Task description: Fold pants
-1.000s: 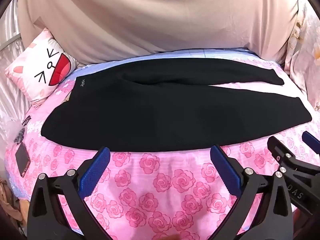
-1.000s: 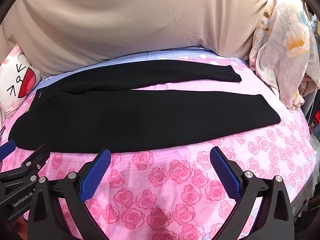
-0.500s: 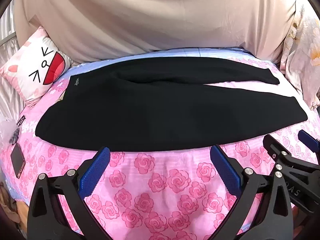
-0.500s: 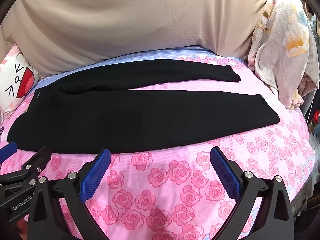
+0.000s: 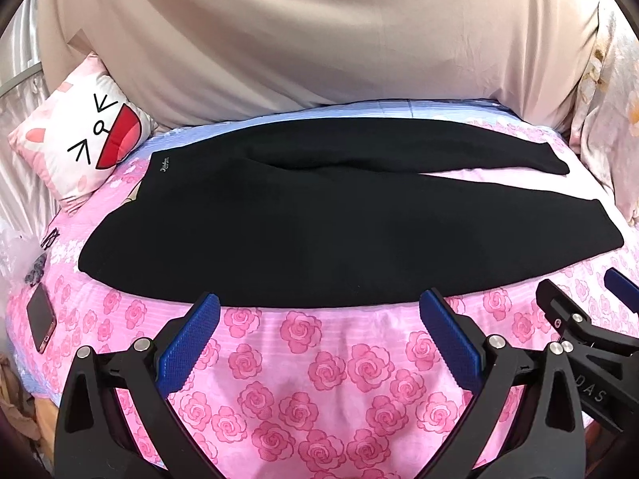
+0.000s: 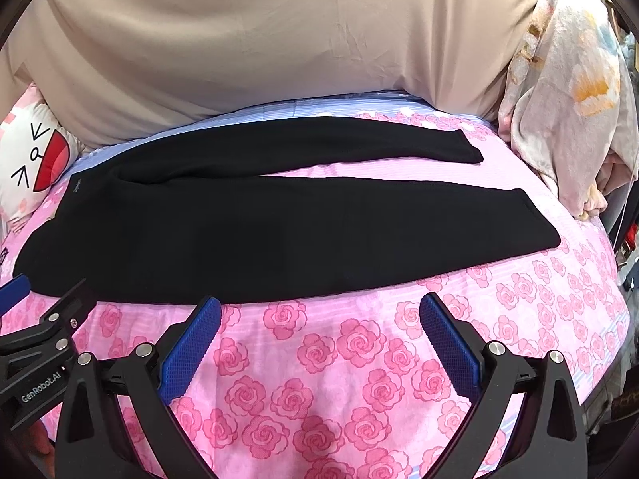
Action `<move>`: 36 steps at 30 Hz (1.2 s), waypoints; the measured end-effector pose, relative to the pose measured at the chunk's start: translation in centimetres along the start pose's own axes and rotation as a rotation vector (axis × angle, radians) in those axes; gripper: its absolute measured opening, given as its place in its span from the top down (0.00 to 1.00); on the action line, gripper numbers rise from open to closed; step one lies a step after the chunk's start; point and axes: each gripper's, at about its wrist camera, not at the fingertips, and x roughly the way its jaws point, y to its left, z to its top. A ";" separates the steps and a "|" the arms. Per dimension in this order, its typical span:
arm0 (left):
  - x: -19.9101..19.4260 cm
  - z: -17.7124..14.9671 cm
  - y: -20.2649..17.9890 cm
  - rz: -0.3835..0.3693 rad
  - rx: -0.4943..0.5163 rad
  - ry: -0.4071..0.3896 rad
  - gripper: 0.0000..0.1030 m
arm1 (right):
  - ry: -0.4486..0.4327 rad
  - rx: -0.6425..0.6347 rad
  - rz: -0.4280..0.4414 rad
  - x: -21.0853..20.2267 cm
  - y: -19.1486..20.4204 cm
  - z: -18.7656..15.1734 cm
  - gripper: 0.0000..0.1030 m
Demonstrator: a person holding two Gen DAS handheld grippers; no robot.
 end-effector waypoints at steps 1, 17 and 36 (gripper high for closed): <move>0.0 -0.1 0.0 0.001 0.004 0.002 0.05 | -0.001 0.000 0.001 0.0 0.0 0.0 0.05; -0.3 -0.2 -0.1 0.024 -0.003 -0.045 0.05 | 0.001 -0.001 0.003 0.2 0.0 -0.3 0.05; 0.4 -0.4 0.3 0.032 0.005 -0.021 0.05 | 0.007 -0.002 0.004 0.5 0.3 -0.3 0.05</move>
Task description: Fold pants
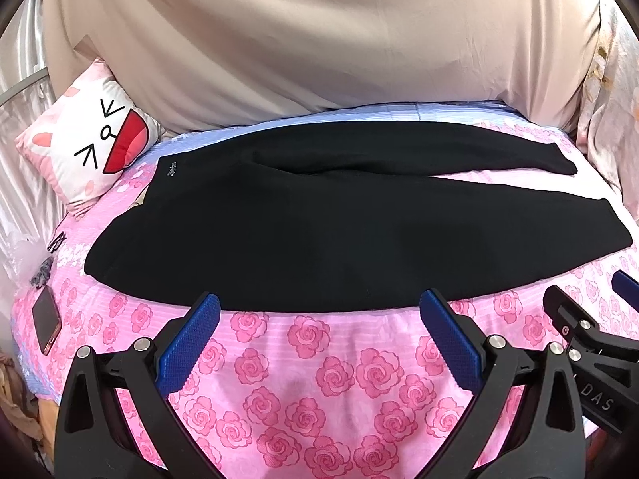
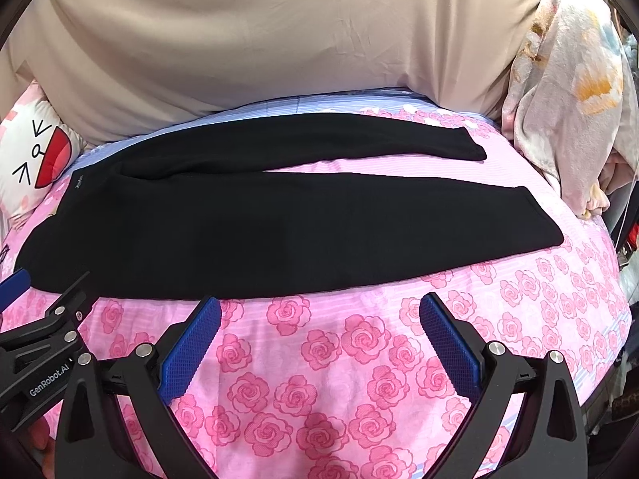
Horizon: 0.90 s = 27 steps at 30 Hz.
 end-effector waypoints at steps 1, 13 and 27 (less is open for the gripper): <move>0.0 0.0 0.0 -0.002 0.001 0.001 0.05 | 0.000 0.000 0.001 0.0 0.0 0.0 0.05; 0.4 0.0 -0.2 0.000 0.008 0.009 0.05 | 0.006 -0.001 -0.001 0.2 0.0 0.0 0.05; 1.2 0.3 -0.2 0.001 0.004 0.023 0.05 | 0.021 -0.007 -0.006 1.1 0.0 0.4 0.05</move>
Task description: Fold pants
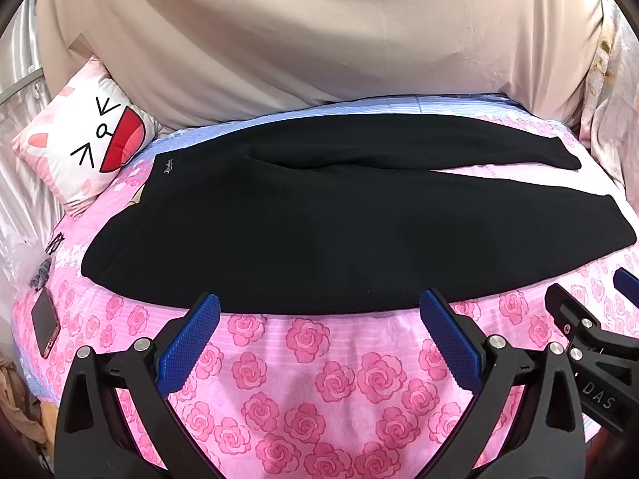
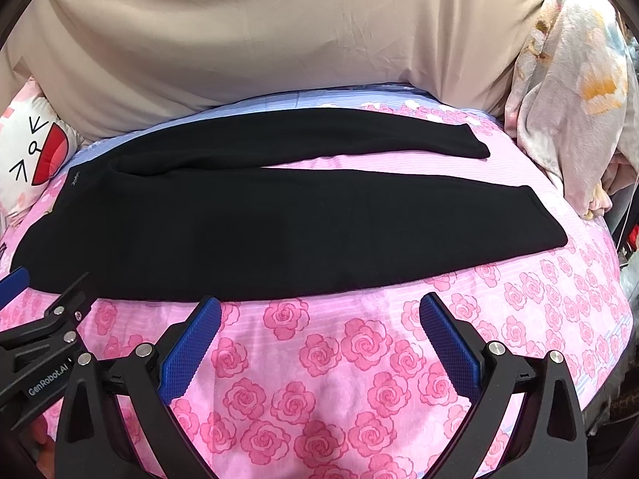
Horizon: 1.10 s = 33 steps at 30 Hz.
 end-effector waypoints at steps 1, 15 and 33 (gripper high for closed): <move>0.1 0.1 0.0 0.000 -0.001 0.002 0.05 | 0.002 0.000 0.000 0.1 0.0 0.0 0.05; 2.6 4.0 4.8 -0.068 -0.226 -0.095 0.05 | -0.120 0.111 0.128 5.1 -10.3 8.1 0.05; 11.9 9.9 0.1 0.072 0.015 0.033 0.05 | -0.014 0.025 -0.211 21.5 -20.7 22.6 0.05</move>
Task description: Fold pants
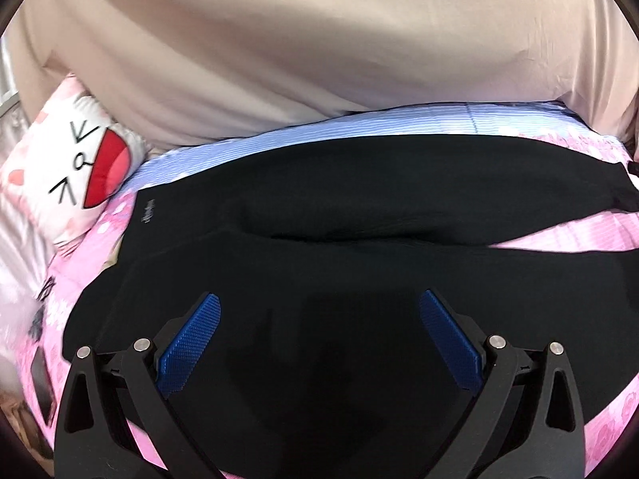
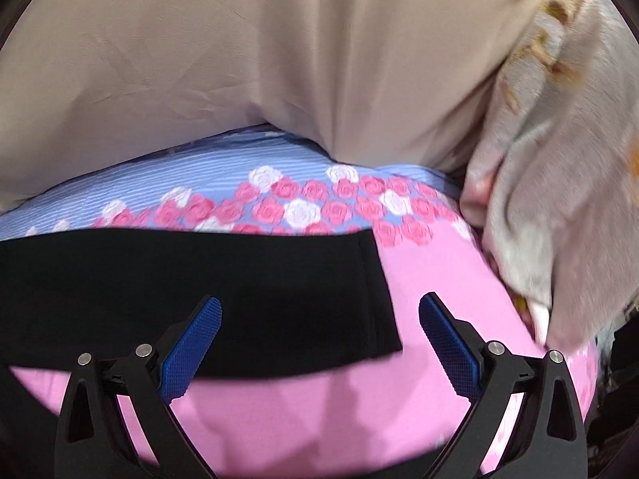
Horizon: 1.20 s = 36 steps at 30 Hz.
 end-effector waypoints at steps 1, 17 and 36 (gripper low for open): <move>0.5 0.5 0.4 -0.023 -0.013 0.011 0.05 | 0.024 -0.003 0.013 1.4 -0.4 0.9 0.05; 21.2 11.4 28.2 0.287 -0.287 0.229 0.05 | 0.215 0.051 0.213 11.3 -2.1 3.7 0.48; 6.2 10.1 30.0 -0.132 -0.344 0.022 0.96 | -0.035 0.091 0.388 -2.6 -2.5 5.2 0.88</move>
